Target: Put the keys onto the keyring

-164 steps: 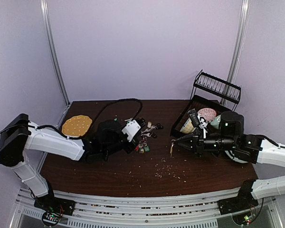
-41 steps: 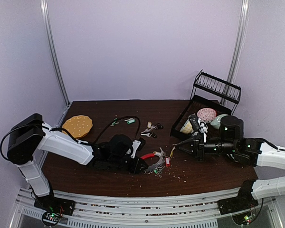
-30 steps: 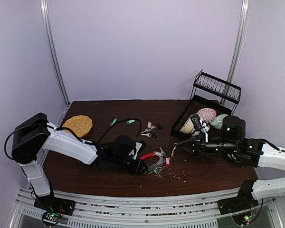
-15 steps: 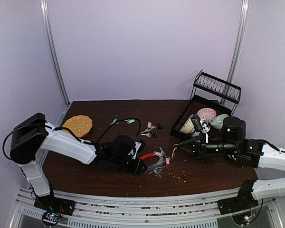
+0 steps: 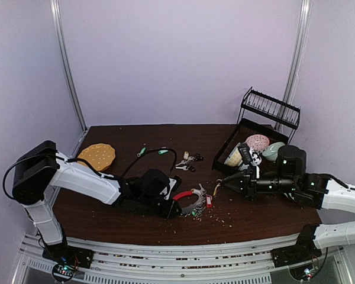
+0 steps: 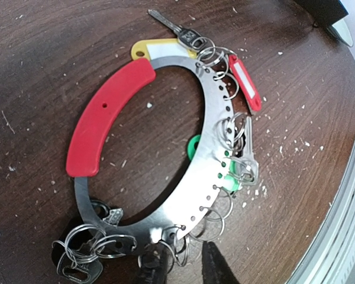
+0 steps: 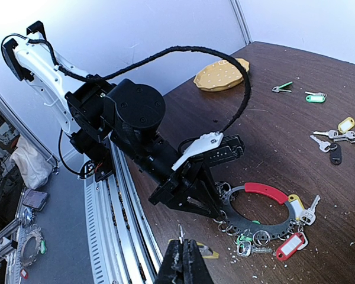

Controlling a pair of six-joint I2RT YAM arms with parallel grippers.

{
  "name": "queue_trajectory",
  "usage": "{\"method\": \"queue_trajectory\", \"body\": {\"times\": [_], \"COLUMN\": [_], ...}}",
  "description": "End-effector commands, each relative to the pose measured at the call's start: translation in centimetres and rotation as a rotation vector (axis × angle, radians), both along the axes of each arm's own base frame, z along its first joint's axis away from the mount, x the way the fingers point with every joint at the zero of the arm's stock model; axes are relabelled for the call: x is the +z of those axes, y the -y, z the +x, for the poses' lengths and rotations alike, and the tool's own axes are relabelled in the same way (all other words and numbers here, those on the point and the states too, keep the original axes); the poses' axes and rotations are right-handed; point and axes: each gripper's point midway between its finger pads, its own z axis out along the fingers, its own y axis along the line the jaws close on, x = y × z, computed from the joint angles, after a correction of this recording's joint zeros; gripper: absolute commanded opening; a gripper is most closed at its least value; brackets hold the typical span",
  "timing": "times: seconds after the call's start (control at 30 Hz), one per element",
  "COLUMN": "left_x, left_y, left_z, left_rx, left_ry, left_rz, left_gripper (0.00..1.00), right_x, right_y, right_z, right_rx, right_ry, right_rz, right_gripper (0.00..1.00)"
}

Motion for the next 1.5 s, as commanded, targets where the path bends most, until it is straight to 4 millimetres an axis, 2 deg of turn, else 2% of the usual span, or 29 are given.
{"method": "queue_trajectory", "body": {"times": [0.0, 0.33, 0.6, 0.9, 1.1, 1.23, 1.47], "left_x": [1.0, 0.2, 0.5, 0.1, 0.2, 0.6, -0.5], "left_y": [1.3, 1.4, 1.7, 1.2, 1.8, 2.0, 1.3], "left_z": [0.1, -0.1, -0.5, -0.4, -0.7, -1.0, -0.6], "left_rx": [-0.033, -0.043, -0.062, -0.054, -0.075, -0.09, -0.07], "left_ry": [0.028, 0.016, 0.025, 0.03, 0.041, 0.05, 0.051], "left_rz": [-0.032, -0.016, -0.007, 0.041, 0.052, 0.042, 0.108], "left_gripper": [0.19, 0.18, 0.15, 0.19, 0.12, 0.12, 0.13], "right_x": [0.9, 1.0, 1.0, 0.8, 0.9, 0.9, 0.9], "right_y": [0.2, 0.4, 0.4, 0.4, 0.5, 0.5, 0.5], "right_z": [0.1, 0.0, -0.1, -0.1, -0.1, 0.0, 0.0], "right_rx": [-0.007, -0.013, -0.013, -0.013, -0.016, -0.017, -0.018], "right_ry": [0.016, 0.018, 0.019, 0.016, 0.016, 0.018, 0.018], "right_rz": [0.022, 0.027, 0.024, 0.024, 0.024, 0.024, 0.026], "right_gripper": [0.0, 0.0, 0.0, 0.0, 0.0, 0.0, 0.0]}}
